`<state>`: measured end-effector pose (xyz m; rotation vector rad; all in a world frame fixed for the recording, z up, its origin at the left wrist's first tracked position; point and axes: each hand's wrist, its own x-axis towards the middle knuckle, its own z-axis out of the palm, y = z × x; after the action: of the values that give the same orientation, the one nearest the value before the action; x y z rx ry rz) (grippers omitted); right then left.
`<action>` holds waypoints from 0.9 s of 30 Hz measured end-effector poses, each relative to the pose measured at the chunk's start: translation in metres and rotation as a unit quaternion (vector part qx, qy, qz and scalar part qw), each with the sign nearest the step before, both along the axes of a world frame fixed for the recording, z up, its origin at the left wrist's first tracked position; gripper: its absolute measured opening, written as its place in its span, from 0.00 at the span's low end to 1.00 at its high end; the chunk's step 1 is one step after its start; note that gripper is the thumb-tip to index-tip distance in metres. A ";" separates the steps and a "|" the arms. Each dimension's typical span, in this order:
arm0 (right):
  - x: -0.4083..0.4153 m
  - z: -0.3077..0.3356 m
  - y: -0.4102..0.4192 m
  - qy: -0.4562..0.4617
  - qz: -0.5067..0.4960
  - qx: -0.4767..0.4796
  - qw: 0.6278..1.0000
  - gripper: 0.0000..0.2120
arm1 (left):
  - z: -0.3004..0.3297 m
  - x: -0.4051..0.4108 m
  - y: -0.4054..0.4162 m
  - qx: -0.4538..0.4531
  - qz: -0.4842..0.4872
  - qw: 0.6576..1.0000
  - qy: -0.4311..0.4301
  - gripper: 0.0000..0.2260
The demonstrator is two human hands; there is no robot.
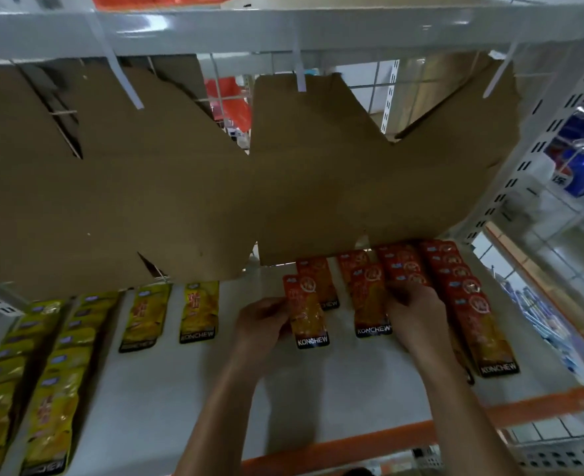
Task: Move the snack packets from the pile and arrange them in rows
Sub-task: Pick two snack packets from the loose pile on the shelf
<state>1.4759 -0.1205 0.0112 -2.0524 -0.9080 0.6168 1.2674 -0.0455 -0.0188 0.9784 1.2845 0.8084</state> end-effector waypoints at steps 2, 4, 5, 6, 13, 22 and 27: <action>-0.003 0.002 0.007 -0.019 0.011 -0.012 1.000 0.12 | -0.001 -0.003 0.003 -0.002 0.001 1.000 0.002 0.06; -0.004 0.005 0.014 -0.016 0.014 -0.019 1.000 0.10 | -0.004 -0.005 0.007 -0.007 -0.001 1.000 0.010 0.05; -0.004 0.006 0.017 -0.012 0.016 -0.021 1.000 0.09 | -0.003 -0.005 0.008 -0.006 -0.004 1.000 0.014 0.04; -0.003 0.008 0.021 -0.013 0.023 -0.019 0.999 0.08 | -0.002 -0.004 0.010 -0.006 -0.006 1.000 0.014 0.04; 0.011 0.010 0.045 -0.035 0.025 -0.023 0.999 0.10 | 0.007 0.012 0.030 -0.011 0.015 1.000 0.016 0.07; 0.018 -0.001 0.054 -0.094 0.085 -0.085 0.988 0.11 | 0.007 0.029 0.034 -0.022 0.009 0.999 0.044 0.05; 0.018 0.002 0.056 -0.107 0.093 -0.097 0.985 0.10 | 0.006 0.034 0.035 -0.011 -0.014 0.997 0.075 0.05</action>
<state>1.4934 -0.0643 0.0131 -2.2552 -1.2161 0.6116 1.3017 -0.0105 -0.0123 1.0531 1.4013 0.7092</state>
